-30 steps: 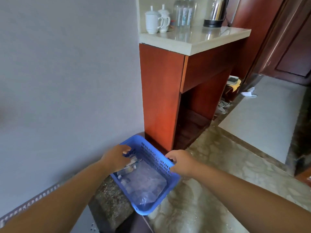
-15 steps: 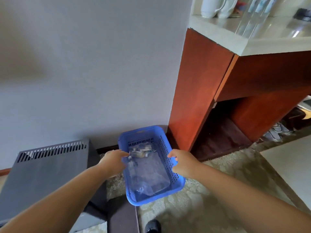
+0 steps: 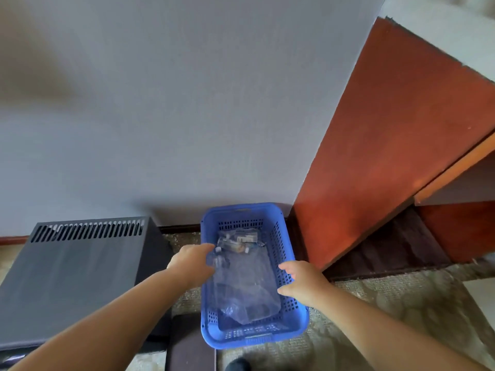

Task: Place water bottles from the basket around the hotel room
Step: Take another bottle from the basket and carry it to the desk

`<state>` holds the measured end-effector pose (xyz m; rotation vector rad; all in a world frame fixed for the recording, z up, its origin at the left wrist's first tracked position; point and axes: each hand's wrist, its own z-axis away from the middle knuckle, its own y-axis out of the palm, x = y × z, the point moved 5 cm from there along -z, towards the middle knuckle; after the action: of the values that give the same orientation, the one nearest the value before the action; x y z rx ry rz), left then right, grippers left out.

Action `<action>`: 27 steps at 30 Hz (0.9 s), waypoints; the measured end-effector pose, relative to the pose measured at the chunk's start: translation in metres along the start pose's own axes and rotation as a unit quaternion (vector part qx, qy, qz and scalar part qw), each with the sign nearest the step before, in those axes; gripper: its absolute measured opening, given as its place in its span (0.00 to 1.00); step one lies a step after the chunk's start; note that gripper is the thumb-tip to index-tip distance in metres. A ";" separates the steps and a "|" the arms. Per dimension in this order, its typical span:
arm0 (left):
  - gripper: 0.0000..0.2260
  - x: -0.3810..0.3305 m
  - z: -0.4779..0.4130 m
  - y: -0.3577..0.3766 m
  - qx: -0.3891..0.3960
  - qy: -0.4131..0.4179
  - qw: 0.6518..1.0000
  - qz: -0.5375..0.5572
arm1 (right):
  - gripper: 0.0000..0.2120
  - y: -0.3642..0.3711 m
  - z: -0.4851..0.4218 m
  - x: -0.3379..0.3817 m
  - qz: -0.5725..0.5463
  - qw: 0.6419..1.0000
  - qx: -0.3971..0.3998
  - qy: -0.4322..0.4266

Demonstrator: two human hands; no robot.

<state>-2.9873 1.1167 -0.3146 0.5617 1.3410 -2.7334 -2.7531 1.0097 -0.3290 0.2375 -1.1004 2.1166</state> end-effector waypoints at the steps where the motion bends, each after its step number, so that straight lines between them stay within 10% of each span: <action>1: 0.26 0.003 -0.009 0.005 -0.002 -0.016 1.000 -0.013 | 0.31 0.003 -0.010 -0.005 0.011 1.000 0.011 0.001; 10: 0.16 0.029 -0.108 0.129 0.037 -0.104 0.994 0.015 | 0.27 0.054 -0.139 -0.074 0.058 0.996 0.073 -0.002; 15: 0.23 0.055 -0.183 0.228 0.038 -0.107 0.993 0.016 | 0.05 0.119 -0.237 -0.114 0.057 0.997 0.051 -0.029; 19: 0.25 0.093 -0.280 0.294 -0.013 -0.095 0.995 0.009 | 0.22 0.200 -0.342 -0.143 0.067 0.995 0.058 -0.056; 27: 0.13 0.147 -0.455 0.384 -0.116 -0.094 0.984 0.100 | 0.23 0.276 -0.506 -0.194 0.076 0.995 0.029 -0.059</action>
<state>-2.9124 1.2463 -0.9093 0.3877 1.4413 -2.3630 -2.7200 1.1964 -0.9071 0.3187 -1.1577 2.2979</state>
